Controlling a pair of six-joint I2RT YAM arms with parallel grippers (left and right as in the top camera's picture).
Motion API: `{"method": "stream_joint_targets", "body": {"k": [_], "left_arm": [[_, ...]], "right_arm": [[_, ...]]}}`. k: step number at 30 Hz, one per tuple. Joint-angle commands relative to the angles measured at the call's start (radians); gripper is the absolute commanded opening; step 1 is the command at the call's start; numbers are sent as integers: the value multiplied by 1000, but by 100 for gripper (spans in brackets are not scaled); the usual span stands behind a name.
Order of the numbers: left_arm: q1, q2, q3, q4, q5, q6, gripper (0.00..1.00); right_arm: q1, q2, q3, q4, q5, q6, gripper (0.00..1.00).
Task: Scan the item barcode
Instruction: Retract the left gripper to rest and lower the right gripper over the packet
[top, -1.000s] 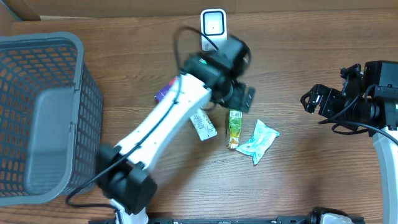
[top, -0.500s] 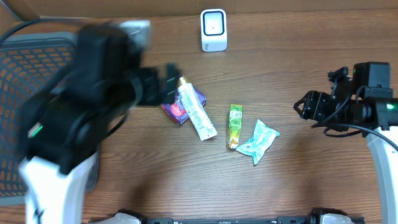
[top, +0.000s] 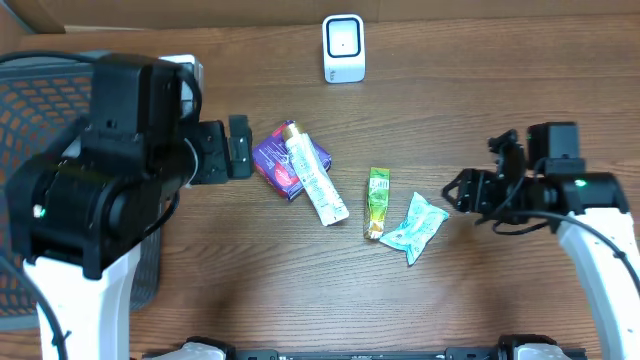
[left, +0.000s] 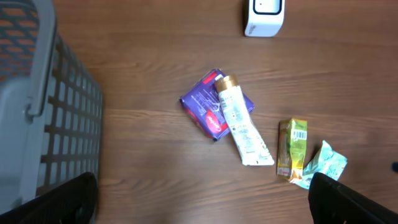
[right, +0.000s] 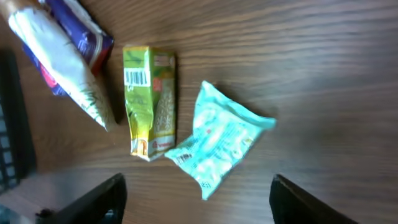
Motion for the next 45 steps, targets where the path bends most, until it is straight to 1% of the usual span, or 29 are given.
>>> {"method": "stream_joint_targets", "body": {"k": [1,2,3,6,7,10,15,25,29,31,36,38,41,43,45], "left_arm": [[8,33,-5,6,-16,11,100],[8,43,-5,6,-16,11,100],[8,55,-5,6,-16,11,100],[8,85,-5,6,-16,11,100],[8,95,-5,6,-16,11,100],[8,123,-5,6,-16,11,100],[8,169,-5,7,-16,11,99],[8,256,-5,7,-15,10,100],[8,278,-5,-2,9,9,100],[8,282,-5,-12,19,8,100],[8,282,-5,-46,100,8,100],[8,282,-5,-67,98,27,100],[7,273,-6,-68,146,46,100],[-3,246,-6,-68,179,45,100],[-29,192,-18,-68,151,19,100]], "right_arm": [[55,7,-39,36,-7,-50,53],[71,13,-45,43,-7,-49,31],[87,20,-49,50,-7,-49,22],[135,45,-57,70,1,-53,7],[147,53,-59,76,13,-52,4],[180,81,-76,100,62,-45,4],[190,112,-83,93,61,-41,4],[191,137,-97,157,42,-49,4],[196,169,-121,175,42,-49,4],[196,190,-133,180,43,-49,4],[196,209,-150,197,46,-49,4],[195,209,-151,213,46,-48,4],[194,210,-151,235,46,-48,4],[195,211,-154,248,46,-48,4],[195,212,-154,249,46,-49,4]]}}
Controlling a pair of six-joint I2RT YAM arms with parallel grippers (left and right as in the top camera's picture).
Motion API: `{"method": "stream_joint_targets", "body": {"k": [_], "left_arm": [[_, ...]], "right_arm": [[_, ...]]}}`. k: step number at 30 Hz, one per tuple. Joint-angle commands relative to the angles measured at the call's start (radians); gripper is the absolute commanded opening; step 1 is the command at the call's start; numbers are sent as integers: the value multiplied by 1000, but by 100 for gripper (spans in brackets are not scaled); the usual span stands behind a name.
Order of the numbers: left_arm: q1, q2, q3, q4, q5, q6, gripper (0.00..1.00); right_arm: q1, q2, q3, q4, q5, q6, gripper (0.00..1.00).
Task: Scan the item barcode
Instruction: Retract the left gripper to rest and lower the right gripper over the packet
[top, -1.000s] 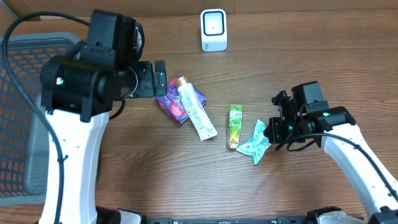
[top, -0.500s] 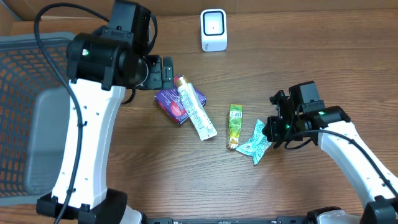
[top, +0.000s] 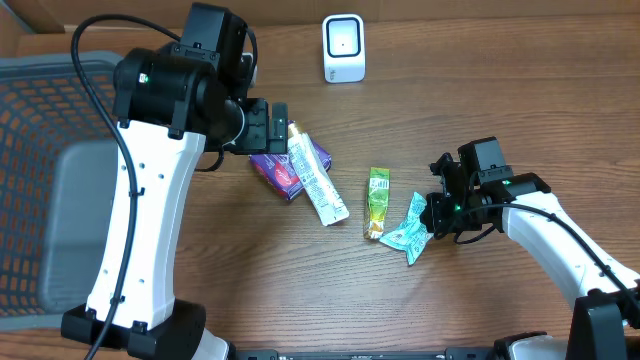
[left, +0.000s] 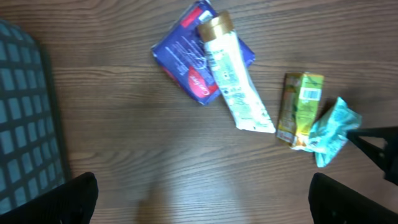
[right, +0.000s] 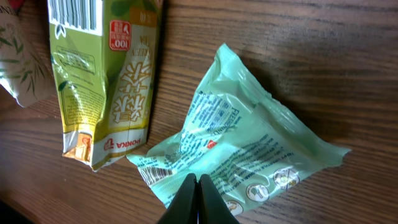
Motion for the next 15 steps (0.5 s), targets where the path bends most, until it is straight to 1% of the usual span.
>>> {"method": "stream_joint_targets", "body": {"k": [1,5,8,11,15], "left_arm": [[-43,-117,-26,-3,-23,-29,99],[-143,-299,-118,-3,-232,-130,99],[-204,-457,-239,6,-320,-201,100],[-224,-616,-386,54,-336,-240,100],[-224,-834,-607,158,-335,-292,100]], "right_arm": [[6,-2,-8,5,-5,-7,4],[6,-2,-8,9,-5,-7,4],[6,-2,-8,16,-5,-7,4],[6,-2,-8,26,-5,-7,4],[6,0,-14,62,-6,-7,4]]}}
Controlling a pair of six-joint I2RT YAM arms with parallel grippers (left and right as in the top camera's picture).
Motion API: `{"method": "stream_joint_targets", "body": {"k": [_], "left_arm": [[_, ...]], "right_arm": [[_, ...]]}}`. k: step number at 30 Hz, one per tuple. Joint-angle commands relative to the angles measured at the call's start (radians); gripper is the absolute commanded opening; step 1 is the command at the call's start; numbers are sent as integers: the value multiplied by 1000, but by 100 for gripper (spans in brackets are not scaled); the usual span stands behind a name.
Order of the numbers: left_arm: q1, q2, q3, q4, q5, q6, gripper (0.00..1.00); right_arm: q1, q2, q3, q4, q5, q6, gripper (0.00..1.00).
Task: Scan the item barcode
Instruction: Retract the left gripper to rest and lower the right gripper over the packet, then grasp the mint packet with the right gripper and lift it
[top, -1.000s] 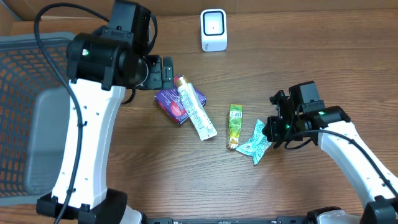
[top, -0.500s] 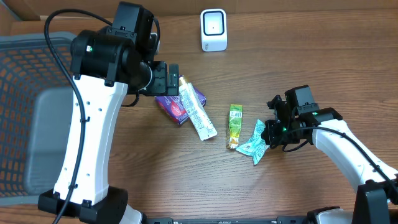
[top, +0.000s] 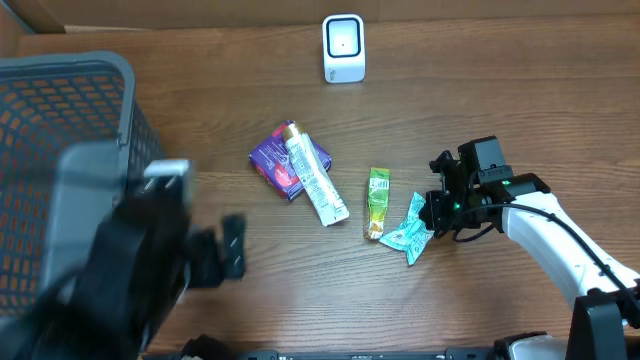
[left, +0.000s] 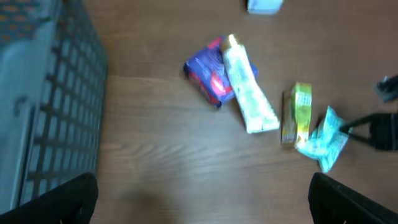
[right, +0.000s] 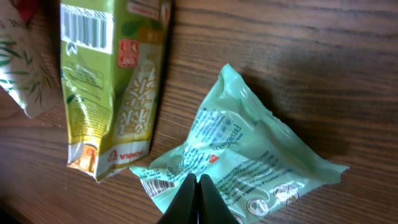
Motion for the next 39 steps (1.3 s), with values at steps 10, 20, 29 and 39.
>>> {"method": "stream_joint_targets", "body": {"k": [10,20,29,39], "left_arm": [[-6,-317,-446,144,-37,-166,100],[-6,-311,-504,176,-29,-189,99],[-6,-311,-504,174,-29,-188,100],[-6,-311,-504,174,-29,-188,100]], "right_arm": [[35,1,-41,71,-19,-6,4],[51,1,-151,195,46,142,4],[50,4,-174,292,278,407,8],[50,43,-168,354,410,715,26]]}}
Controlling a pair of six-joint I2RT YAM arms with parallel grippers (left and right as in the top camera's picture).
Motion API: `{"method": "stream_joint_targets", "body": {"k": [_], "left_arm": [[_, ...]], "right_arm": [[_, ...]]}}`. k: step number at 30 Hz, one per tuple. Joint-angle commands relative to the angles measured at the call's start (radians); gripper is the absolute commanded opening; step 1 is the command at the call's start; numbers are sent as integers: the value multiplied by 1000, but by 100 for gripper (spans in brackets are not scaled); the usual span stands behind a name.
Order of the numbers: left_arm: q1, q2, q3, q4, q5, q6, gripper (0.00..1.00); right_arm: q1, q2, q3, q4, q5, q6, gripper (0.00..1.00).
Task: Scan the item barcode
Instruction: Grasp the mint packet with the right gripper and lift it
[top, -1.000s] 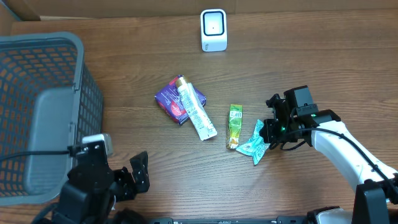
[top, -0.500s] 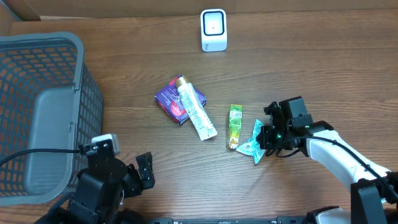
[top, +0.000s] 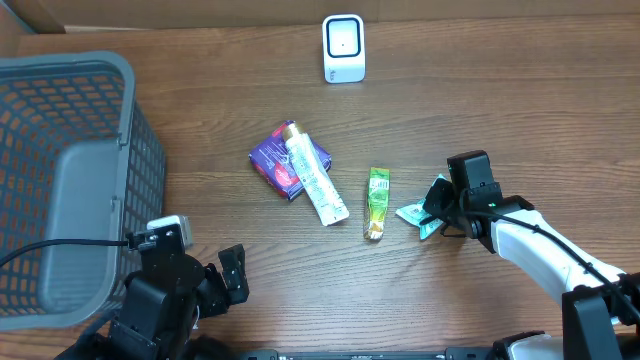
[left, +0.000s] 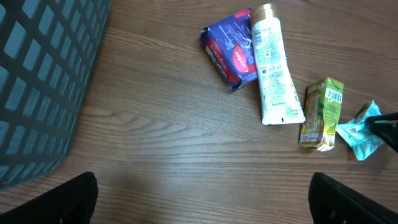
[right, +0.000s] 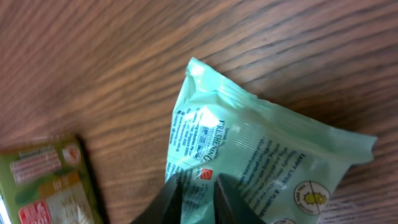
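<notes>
A mint-green snack packet (right: 267, 155) is pinched at its lower edge by my right gripper (right: 198, 198), which is shut on it. From overhead the mint-green packet (top: 421, 213) stands bunched up at the right gripper (top: 437, 209), a little right of the green carton (top: 377, 202). The white barcode scanner (top: 343, 48) stands at the table's far edge. My left gripper (left: 202, 205) is wide open over bare wood at the near left; its fingers (left: 50, 199) hold nothing.
A grey mesh basket (top: 60, 170) fills the left side. A white tube (top: 315, 182) lies across a purple packet (top: 272, 160) at mid-table. The green carton (left: 322, 112) shows its barcode on top. The left arm (top: 170, 305) sits by the near edge.
The mint-green packet has come away from the green carton and is now tipped up in the shut right gripper. The left arm has dropped back to the near left edge.
First my right gripper was open to the right of the flat mint-green packet, with the left arm by the purple packet. Then the right gripper was shut on the packet's edge. Later the left arm stood at the near left. Now the packet is tipped up.
</notes>
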Motion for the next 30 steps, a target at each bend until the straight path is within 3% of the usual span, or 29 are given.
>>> {"method": "stream_joint_targets", "body": {"k": [1,5,10,14,19,28,30], "left_arm": [[-3,-1,-8,3,-7,-18,100],[-3,-1,-8,3,-7,-18,100],[-3,-1,-8,3,-7,-18,100],[-3,-1,-8,3,-7,-18,99],[-3,-1,-8,3,-6,-18,100],[-3,-1,-8,3,-6,-18,100],[-3,-1,-8,3,-7,-18,100]], "right_arm": [[-2,30,1,-27,25,103,28],[-2,-16,83,-136,-33,58,28],[-2,-80,195,-304,-108,-132,31],[0,-74,195,-386,-109,-146,17],[0,-26,130,-330,-109,-150,4],[31,86,67,-231,-158,-183,4],[34,111,66,-223,-161,-183,8]]}}
